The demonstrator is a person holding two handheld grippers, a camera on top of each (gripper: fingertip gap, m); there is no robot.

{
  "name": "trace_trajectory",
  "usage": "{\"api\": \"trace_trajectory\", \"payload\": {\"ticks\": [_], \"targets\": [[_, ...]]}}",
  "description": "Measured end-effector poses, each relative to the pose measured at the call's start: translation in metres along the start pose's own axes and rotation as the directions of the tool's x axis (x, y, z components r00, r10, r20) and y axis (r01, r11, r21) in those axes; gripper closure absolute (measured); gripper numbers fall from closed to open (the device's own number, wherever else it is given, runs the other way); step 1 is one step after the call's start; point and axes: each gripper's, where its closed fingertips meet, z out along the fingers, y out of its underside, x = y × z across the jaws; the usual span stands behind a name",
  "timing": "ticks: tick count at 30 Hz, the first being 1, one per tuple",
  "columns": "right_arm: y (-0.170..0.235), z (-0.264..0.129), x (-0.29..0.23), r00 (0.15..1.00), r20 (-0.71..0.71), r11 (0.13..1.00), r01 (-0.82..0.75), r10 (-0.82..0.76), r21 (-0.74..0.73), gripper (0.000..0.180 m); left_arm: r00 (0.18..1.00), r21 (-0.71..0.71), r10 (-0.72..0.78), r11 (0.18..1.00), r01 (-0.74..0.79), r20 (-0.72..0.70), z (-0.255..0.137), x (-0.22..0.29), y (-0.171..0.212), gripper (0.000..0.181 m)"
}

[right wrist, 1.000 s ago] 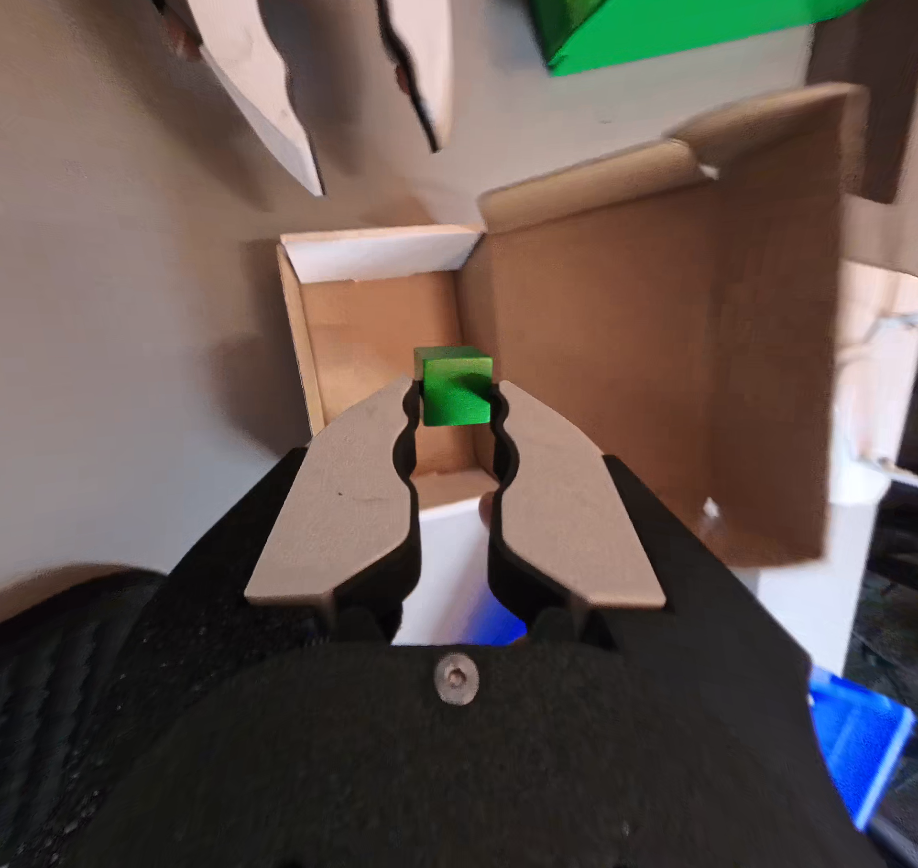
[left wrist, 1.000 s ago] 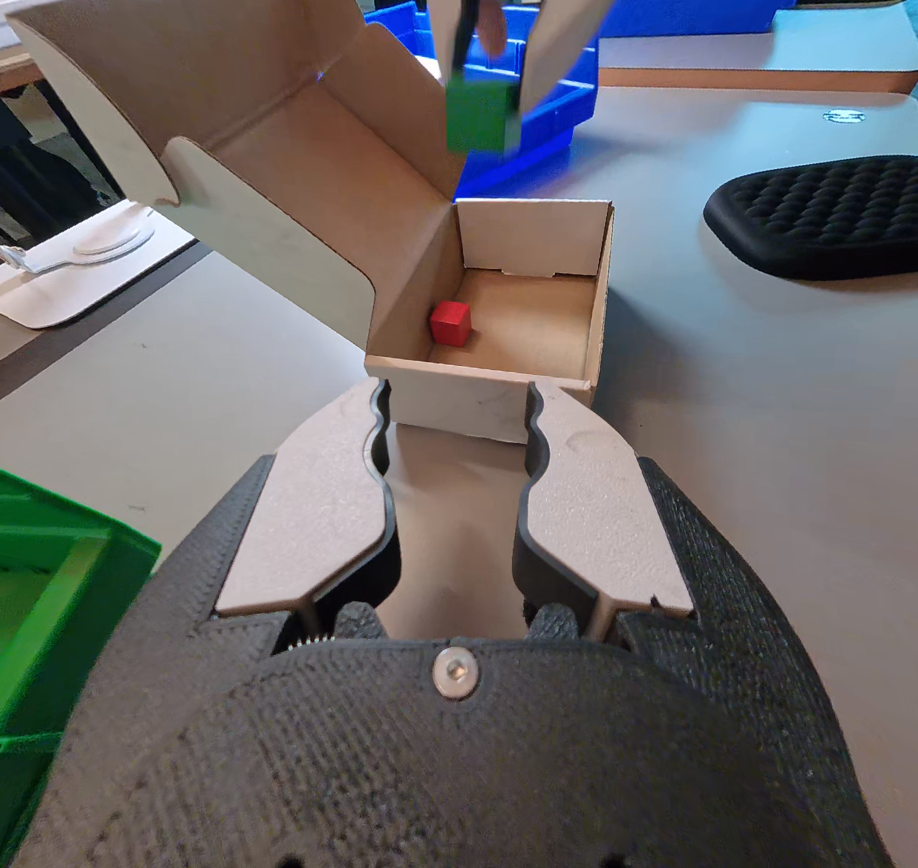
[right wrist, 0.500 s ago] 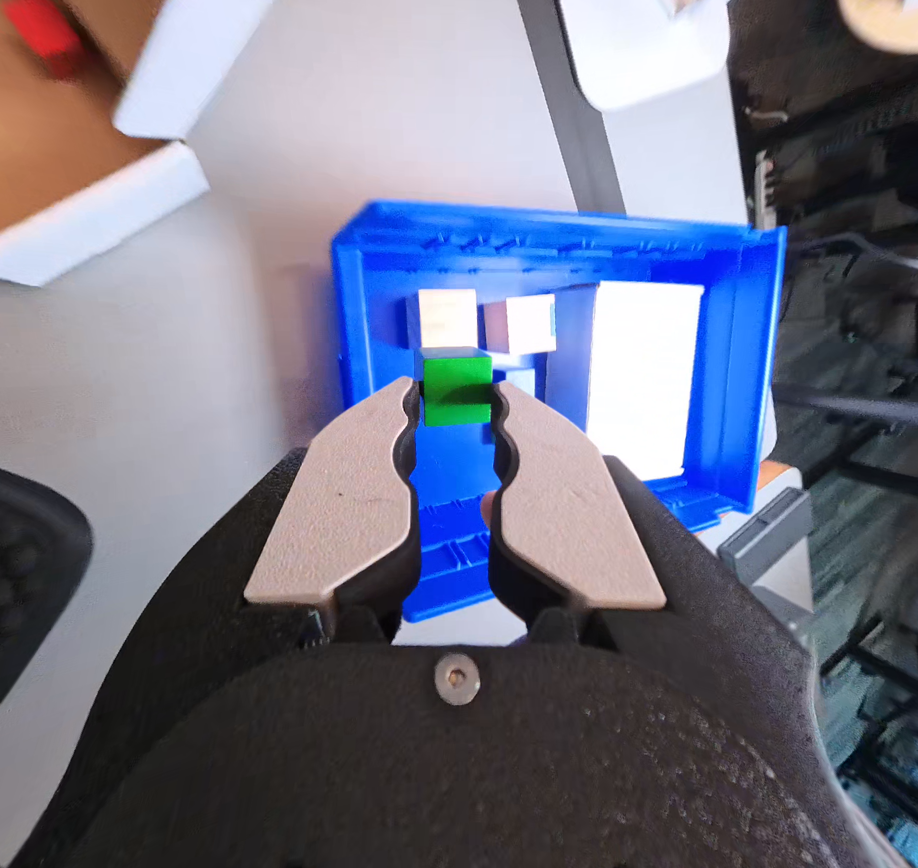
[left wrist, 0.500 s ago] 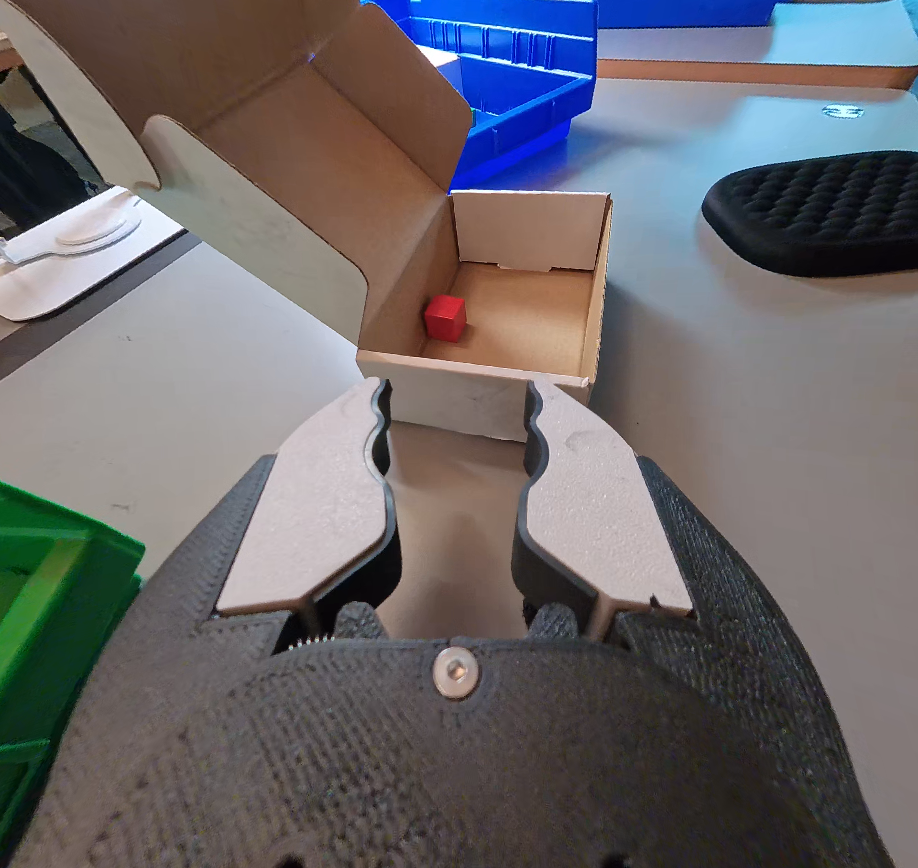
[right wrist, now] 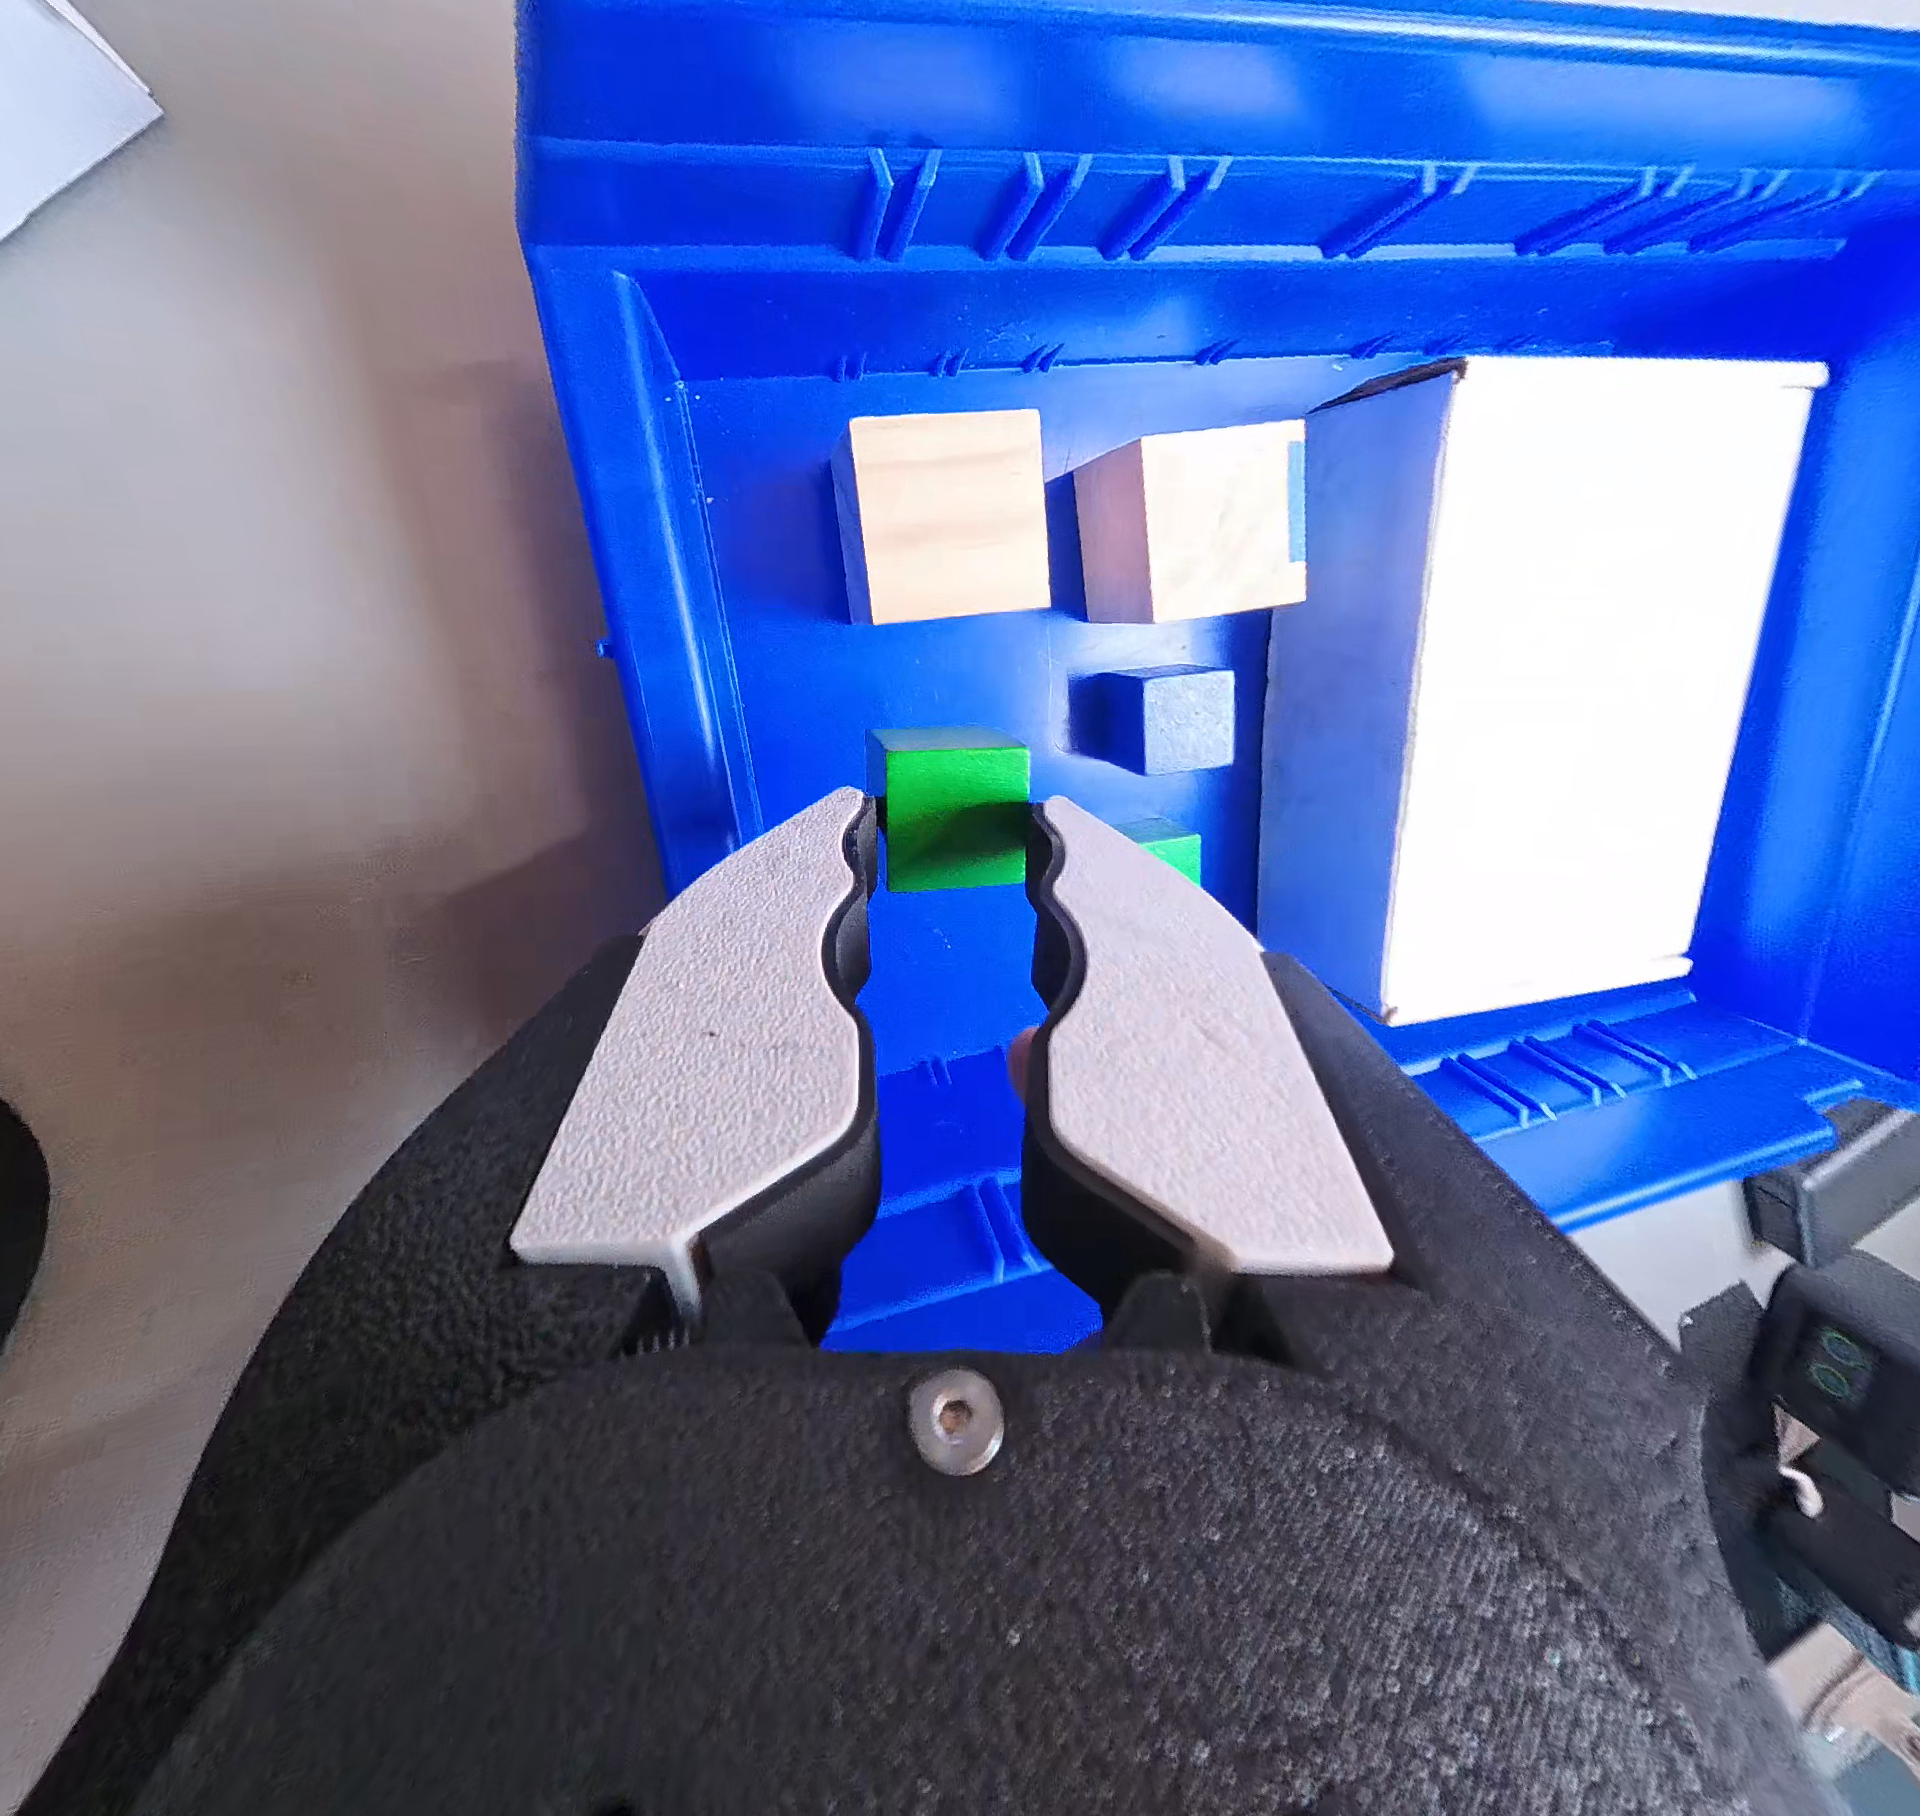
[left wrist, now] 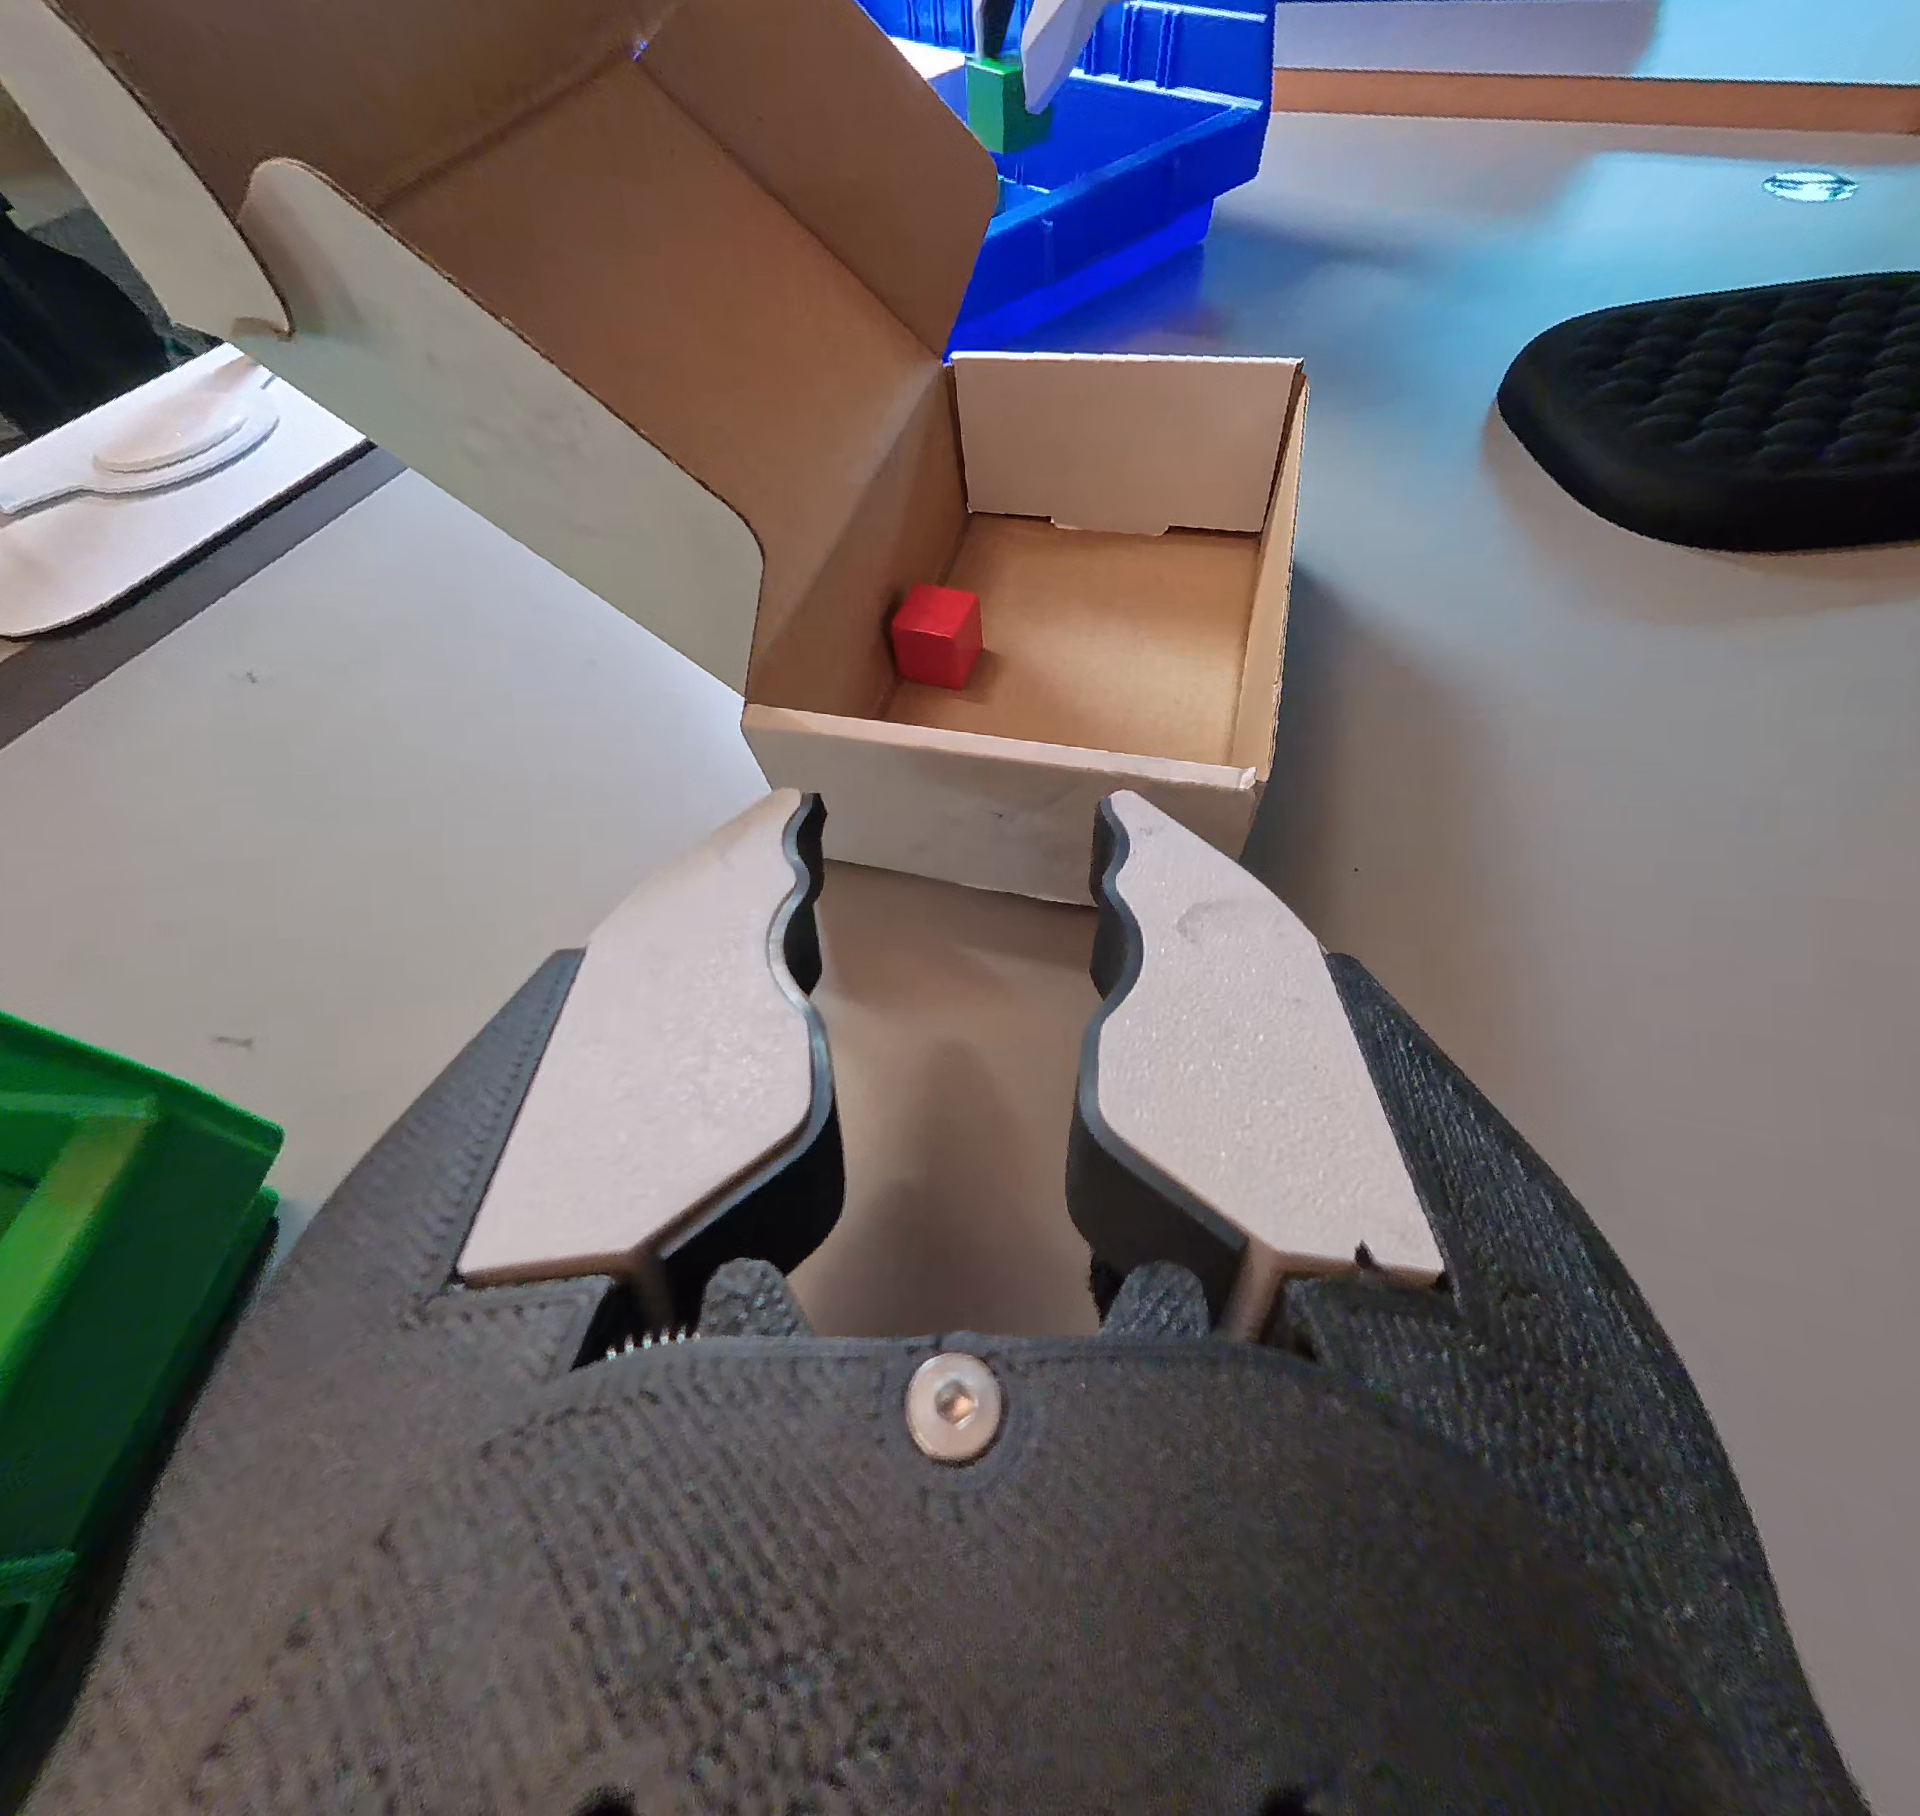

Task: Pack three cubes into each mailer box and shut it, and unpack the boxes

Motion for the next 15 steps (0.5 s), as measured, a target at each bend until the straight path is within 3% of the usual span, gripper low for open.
{"api": "trace_trajectory", "payload": {"ticks": [8, 15], "targets": [[-0.006, 0.018, -0.007, 0.999, 0.038, 0.999, 0.025, -0.024, -0.028, 0.152, 1.0, 0.0, -0.011, 1.0, 0.011, 0.001, -0.001, -0.001, 0.0, 0.132], [0.012, 0.042, 0.008, 1.0, 0.01, 0.991, 0.018, -0.017, -0.13, 0.152, 1.0, 0.001, -0.008, 1.0, 0.008, 0.006, -0.001, -0.002, 0.0, 0.132]]}}
